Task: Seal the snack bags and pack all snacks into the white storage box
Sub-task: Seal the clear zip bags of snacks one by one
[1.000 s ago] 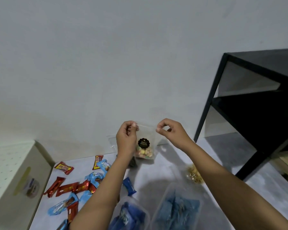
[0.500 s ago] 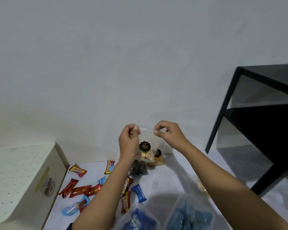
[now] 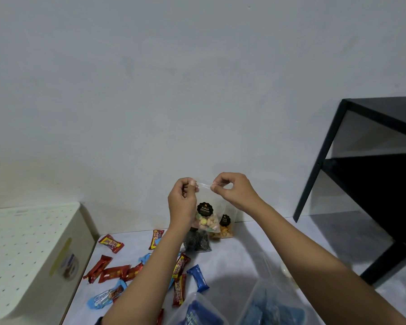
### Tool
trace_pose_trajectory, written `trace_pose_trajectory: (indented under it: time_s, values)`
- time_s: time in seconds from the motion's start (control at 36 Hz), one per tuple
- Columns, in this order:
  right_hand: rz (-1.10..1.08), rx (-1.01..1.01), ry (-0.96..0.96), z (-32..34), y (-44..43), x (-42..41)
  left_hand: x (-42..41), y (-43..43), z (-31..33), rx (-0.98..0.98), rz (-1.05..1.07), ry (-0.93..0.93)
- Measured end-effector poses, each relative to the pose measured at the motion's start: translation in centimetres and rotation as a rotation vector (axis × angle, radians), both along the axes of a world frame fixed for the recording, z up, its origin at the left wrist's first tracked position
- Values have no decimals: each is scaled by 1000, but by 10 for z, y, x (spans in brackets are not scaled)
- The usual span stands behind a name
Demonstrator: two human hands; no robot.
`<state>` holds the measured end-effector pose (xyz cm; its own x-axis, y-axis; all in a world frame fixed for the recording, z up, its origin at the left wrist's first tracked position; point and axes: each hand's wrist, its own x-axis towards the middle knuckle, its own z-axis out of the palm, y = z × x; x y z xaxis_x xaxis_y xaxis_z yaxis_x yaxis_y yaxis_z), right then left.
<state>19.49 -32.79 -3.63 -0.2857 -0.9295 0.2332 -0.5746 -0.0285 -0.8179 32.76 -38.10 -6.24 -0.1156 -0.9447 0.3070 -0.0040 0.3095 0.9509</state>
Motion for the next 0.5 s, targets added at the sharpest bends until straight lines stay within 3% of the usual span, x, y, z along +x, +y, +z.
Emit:
trace_pose_trajectory:
  time_s: [0.11,0.36,0.5]
  values:
    - [13,23,-23,0,-3,2,0,2,-4,4,-32,-25]
    - [-97,63,145,-3,-1,6,4,5,-10,48,-175,-65]
    - [-66,56,64,-7,-1,5,8,3,-11,52,-176,-78]
